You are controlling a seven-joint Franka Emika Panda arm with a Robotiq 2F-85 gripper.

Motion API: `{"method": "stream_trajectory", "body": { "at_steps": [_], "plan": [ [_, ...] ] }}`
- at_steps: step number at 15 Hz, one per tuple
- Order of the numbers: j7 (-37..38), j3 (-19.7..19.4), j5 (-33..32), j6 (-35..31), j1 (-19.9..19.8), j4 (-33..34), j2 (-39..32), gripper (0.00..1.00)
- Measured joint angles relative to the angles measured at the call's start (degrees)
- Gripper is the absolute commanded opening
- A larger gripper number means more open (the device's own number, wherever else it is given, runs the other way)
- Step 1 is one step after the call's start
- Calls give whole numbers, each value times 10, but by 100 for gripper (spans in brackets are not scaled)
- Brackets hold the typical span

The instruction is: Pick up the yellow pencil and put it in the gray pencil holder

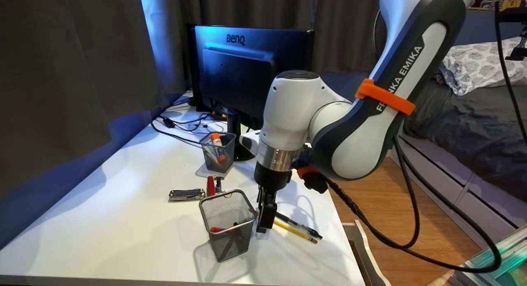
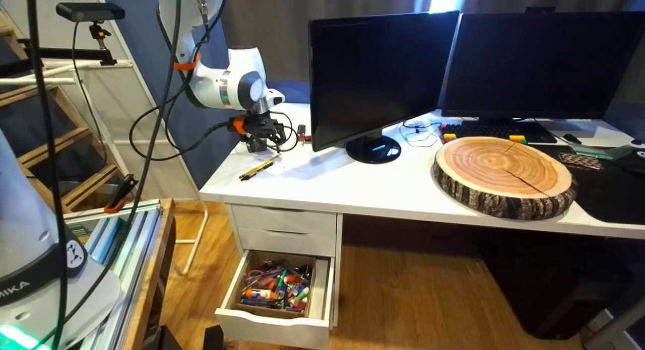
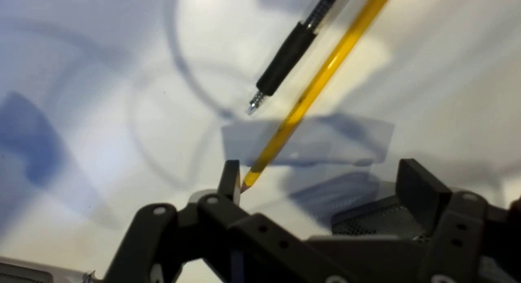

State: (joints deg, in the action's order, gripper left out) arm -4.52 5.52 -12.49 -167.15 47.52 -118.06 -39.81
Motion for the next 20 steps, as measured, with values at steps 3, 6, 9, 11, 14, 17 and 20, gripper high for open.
{"method": "stream_trajectory", "body": {
  "at_steps": [3, 6, 9, 11, 14, 17, 20],
  "plan": [
    [1, -7, 0, 0, 1, 4, -4, 52],
    [2, -8, 0, 0, 1, 4, -5, 30],
    [2, -8, 0, 0, 1, 4, -6, 9],
    [3, -8, 0, 0, 1, 4, -7, 0],
    [3, -8, 0, 0, 1, 4, -7, 0],
    [3, -8, 0, 0, 0, 4, -7, 27],
    [4, -8, 0, 0, 0, 4, -7, 44]
  ]
}}
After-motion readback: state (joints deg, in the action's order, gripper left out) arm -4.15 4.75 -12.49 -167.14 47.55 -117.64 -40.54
